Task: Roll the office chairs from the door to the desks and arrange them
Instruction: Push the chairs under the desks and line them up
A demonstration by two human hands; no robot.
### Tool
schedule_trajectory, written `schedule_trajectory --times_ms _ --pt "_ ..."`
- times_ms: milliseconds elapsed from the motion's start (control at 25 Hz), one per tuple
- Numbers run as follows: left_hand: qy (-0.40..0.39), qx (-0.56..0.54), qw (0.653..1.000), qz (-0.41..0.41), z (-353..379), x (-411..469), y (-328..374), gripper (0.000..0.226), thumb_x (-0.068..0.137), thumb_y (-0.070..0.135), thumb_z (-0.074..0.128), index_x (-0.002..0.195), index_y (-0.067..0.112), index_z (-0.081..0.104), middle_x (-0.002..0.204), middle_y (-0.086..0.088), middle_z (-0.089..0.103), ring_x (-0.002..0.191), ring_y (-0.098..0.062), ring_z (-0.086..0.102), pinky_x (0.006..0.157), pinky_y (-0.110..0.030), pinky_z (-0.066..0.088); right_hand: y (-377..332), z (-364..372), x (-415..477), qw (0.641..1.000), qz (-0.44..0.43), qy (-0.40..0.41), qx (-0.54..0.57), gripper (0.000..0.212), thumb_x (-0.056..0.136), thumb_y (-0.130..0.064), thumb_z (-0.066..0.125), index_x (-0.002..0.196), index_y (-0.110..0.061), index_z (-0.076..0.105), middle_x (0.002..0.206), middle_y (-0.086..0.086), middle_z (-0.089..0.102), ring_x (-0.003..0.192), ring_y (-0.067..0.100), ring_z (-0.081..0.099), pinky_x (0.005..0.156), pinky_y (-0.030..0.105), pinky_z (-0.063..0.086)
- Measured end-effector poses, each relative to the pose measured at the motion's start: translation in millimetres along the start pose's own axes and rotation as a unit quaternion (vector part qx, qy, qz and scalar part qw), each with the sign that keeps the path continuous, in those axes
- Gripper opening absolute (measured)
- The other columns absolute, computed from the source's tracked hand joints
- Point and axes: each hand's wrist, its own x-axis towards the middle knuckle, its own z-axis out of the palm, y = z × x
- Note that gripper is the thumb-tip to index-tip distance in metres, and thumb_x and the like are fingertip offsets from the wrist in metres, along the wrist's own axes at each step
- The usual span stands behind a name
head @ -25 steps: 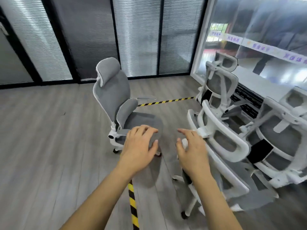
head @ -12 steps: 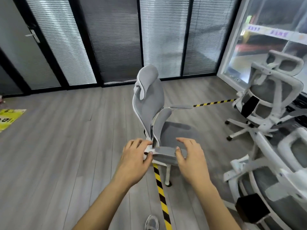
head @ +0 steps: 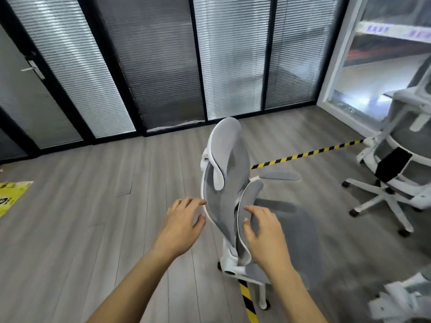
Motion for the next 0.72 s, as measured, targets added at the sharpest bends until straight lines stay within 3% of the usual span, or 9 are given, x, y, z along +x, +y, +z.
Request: schedule_trajectory --times_ms 240,400,560,640,720 --pt "-0.026 -0.026 0.998 0.054 11 172 -74 0.040 0.101 0.030 0.038 0.138 0.018 0.047 0.136 -0.006 0.055 0.122 -0.032 0.049 0.103 -0.043 0.037 18 51 73 0.996 0.062 0.048 -0.040 0.029 0.094 -0.024 0.059 0.121 -0.032 0.062 0.119 -0.016 0.060 0.110 0.013 0.054 0.095 0.034 0.043" --pt "-0.074 -0.081 0.987 0.120 36 294 -126 0.054 0.094 0.035 0.026 0.141 0.016 0.046 0.135 -0.013 0.057 0.124 -0.035 0.052 0.107 -0.048 0.038 21 97 99 0.977 0.166 0.117 -0.066 0.031 0.093 -0.023 0.061 0.123 -0.030 0.063 0.121 -0.014 0.061 0.111 0.014 0.054 0.095 0.033 0.044" --pt "-0.195 -0.145 0.936 0.255 69 386 -162 0.054 0.098 0.051 0.023 0.141 0.028 0.046 0.141 -0.005 0.055 0.128 -0.025 0.052 0.109 -0.045 0.041 -10 157 108 0.933 0.292 0.190 -0.092 0.024 0.096 -0.028 0.058 0.119 -0.032 0.065 0.116 -0.018 0.061 0.109 0.010 0.054 0.090 0.025 0.039" --pt "-0.243 -0.128 0.902 0.333 80 411 -170 0.054 0.101 0.053 0.022 0.143 0.028 0.047 0.146 0.008 0.045 0.135 -0.015 0.043 0.116 -0.032 0.030 -34 186 110 0.904 0.352 0.217 -0.110 0.018 0.095 -0.031 0.058 0.109 -0.032 0.068 0.109 -0.016 0.064 0.103 0.012 0.057 0.086 0.027 0.040" --pt "-0.253 -0.084 0.876 0.402 86 431 -171 0.070 0.097 0.066 0.007 0.144 0.030 0.045 0.148 0.015 0.037 0.145 -0.013 0.031 0.122 -0.033 0.019 -56 218 110 0.878 0.393 0.235 -0.141 0.017 0.093 -0.038 0.053 0.097 -0.032 0.069 0.098 -0.013 0.066 0.095 0.018 0.060 0.082 0.033 0.043"
